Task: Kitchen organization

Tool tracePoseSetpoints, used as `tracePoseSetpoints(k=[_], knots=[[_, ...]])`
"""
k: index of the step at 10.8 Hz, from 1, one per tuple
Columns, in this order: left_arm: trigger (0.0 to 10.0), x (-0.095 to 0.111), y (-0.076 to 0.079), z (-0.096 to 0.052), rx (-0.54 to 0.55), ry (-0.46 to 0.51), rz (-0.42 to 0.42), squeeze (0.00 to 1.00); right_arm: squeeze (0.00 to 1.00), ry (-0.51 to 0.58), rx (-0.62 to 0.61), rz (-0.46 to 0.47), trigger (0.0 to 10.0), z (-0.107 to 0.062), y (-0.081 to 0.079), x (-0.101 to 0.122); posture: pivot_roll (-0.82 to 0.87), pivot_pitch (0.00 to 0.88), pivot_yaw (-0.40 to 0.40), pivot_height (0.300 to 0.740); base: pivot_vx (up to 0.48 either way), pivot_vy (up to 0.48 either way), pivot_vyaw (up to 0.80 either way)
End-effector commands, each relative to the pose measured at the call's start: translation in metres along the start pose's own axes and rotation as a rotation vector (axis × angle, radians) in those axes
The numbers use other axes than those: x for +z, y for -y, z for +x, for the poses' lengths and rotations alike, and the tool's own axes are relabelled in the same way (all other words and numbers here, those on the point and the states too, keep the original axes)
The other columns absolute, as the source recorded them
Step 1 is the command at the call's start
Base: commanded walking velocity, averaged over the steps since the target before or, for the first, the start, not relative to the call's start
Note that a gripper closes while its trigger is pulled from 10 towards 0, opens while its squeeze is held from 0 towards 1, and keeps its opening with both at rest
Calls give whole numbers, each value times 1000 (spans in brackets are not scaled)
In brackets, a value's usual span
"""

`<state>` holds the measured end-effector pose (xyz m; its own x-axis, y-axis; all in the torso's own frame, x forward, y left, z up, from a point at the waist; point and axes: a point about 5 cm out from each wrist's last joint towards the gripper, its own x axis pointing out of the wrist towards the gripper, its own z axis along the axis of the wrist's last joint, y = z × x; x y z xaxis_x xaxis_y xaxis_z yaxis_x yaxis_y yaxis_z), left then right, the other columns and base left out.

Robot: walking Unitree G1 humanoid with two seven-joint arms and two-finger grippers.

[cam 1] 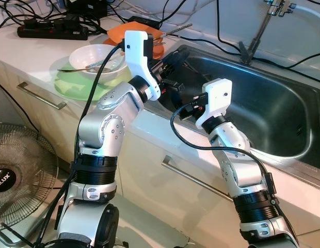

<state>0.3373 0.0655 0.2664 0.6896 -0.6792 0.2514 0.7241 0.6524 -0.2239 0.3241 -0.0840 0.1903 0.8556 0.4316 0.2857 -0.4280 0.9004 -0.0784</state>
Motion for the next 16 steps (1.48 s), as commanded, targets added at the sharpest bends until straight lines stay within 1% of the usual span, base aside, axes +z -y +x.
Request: tracePoseSetpoints(k=[1, 3, 4, 7, 8, 10, 11, 12, 16], knots=[[10000, -2, 9, 2, -45, -11, -1, 0, 0, 26, -13, -10, 10000, 5, 3, 9, -46, 38, -54, 740, 0, 0, 0], [10000, -4, 12, 1, -65, -28, -11, 0, 0, 26, -26, -12, 10000, 6, 3, 9, -44, 39, -54, 740, 0, 0, 0], [10000, -7, 15, 1, -83, -46, -13, 0, 0, 29, -56, -19, 10000, 8, 6, 9, -44, 39, -54, 740, 0, 0, 0], [10000, -12, 17, -1, -89, -75, -2, 0, 0, 31, -164, -37, 10000, 7, 21, 11, -45, 41, -52, 740, 0, 0, 0], [10000, -12, 17, -1, -89, -77, -1, 0, 0, 30, -175, -38, 10000, 7, 23, 10, -45, 41, -52, 740, 0, 0, 0], [10000, -10, 15, -1, -79, -70, 13, 0, 0, 22, -168, -35, 10000, 7, 21, 8, -44, 42, -53, 740, 0, 0, 0], [10000, -9, 14, -2, -69, -66, 14, 0, 0, 17, -160, -35, 4235, 7, 19, 7, -44, 42, -53, 740, 0, 0, 0], [10000, -9, 13, -2, -65, -64, 13, 0, 0, 16, -156, -35, 0, 7, 18, 6, -44, 42, -53, 740, 0, 0, 0], [10000, -7, 11, -1, -52, -56, 10, 0, 0, 12, -152, -34, 0, 6, 18, 5, -41, 42, -56, 740, 0, 0, 0]])
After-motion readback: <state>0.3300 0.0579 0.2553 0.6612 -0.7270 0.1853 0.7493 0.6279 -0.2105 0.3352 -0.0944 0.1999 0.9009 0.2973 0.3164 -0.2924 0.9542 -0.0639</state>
